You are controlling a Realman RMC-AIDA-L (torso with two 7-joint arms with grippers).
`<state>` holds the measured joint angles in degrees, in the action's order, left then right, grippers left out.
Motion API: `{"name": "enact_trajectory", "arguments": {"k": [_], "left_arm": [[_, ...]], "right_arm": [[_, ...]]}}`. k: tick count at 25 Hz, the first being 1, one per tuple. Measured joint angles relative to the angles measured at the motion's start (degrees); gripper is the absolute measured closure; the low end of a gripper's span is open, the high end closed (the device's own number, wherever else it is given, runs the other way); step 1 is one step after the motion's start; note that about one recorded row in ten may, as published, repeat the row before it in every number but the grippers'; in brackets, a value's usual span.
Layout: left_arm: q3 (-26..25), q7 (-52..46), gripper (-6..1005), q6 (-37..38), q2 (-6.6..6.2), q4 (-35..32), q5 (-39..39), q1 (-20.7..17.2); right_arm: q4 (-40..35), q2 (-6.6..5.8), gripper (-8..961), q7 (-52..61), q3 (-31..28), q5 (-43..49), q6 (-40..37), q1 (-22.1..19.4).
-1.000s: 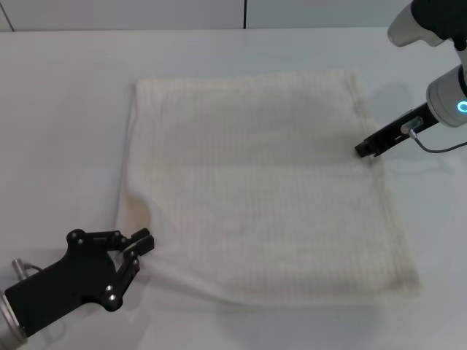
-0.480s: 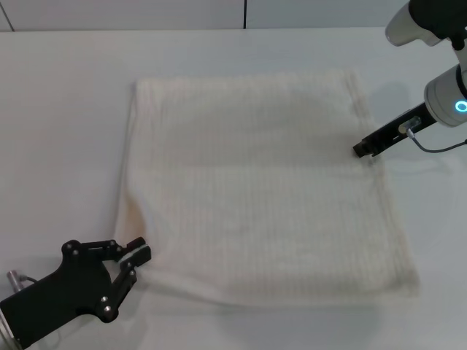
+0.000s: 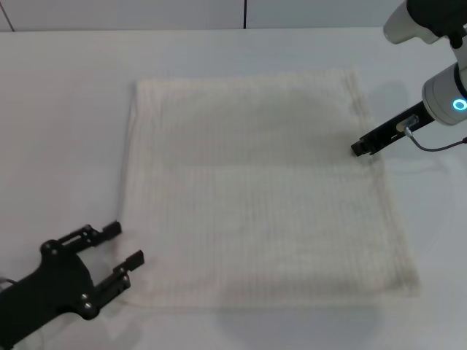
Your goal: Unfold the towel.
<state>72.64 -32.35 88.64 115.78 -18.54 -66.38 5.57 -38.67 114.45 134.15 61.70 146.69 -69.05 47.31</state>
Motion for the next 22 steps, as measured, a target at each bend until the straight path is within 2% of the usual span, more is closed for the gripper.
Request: {"name": "enact_trajectory", "arguments": {"k": [1, 5, 8, 10, 11, 13, 14, 15, 16, 19, 20, 21, 22], "left_arm": [[0.00, 0.00, 620, 0.00, 0.00, 0.00, 0.00, 0.00], [-6.11, 0.29, 544, 0.63, 0.03, 0.00, -0.02, -0.43], [-7.59, 0.42, 488, 0.63, 0.19, -0.01, 0.05, -0.45], [-17.77, 0.80, 434, 0.02, 2.18, 0.48, 0.17, -0.20], [-17.77, 0.80, 400, 0.02, 2.18, 0.48, 0.17, -0.20], [-23.51, 1.66, 365, 0.04, 2.70, 2.89, 0.28, 1.24], [-26.09, 2.06, 366, 0.21, 2.69, 4.64, 0.42, 2.29], [-31.09, 2.35, 366, 0.43, 2.56, 8.39, 0.67, 4.09], [-31.09, 2.35, 367, 0.43, 2.56, 8.39, 0.67, 4.09], [-38.08, 2.89, 366, 0.49, 2.66, 11.24, 0.92, 5.63], [-39.74, 3.16, 366, 0.50, 2.76, 11.82, 1.00, 6.03], [-41.67, 3.39, 366, 0.55, 2.77, 12.78, 1.11, 6.55], [-43.02, 3.43, 365, 0.55, 2.77, 13.37, 1.17, 6.85]], "right_arm": [[0.00, 0.00, 954, 0.00, 0.00, 0.00, 0.00, 0.00], [-0.04, -0.01, 954, 0.00, -0.03, -0.25, 0.23, -0.01], [-0.26, 0.00, 954, -0.03, -0.31, -0.51, 0.63, -0.16], [-1.47, 0.59, 954, -1.15, -0.66, -3.24, 2.56, -1.31], [-1.47, 0.59, 954, -1.15, -0.66, -3.24, 2.56, -1.31], [-3.04, 1.24, 954, -2.91, -0.68, -6.91, 4.33, -2.87], [-4.23, 1.67, 954, -4.34, -0.70, -9.54, 5.43, -4.10], [-5.30, 2.09, 954, -5.87, -0.72, -12.34, 6.53, -5.32], [-6.41, 2.55, 954, -7.82, -0.82, -15.66, 7.66, -6.93], [-7.60, 3.74, 954, -16.55, -1.95, -28.12, 11.24, -11.19], [-6.30, 4.29, 954, -25.53, -2.95, -40.12, 13.01, -13.87], [-6.30, 4.29, 954, -25.53, -2.95, -40.12, 13.01, -13.87], [-4.40, 4.34, 954, -31.72, -3.32, -47.17, 13.23, -14.94]]}}
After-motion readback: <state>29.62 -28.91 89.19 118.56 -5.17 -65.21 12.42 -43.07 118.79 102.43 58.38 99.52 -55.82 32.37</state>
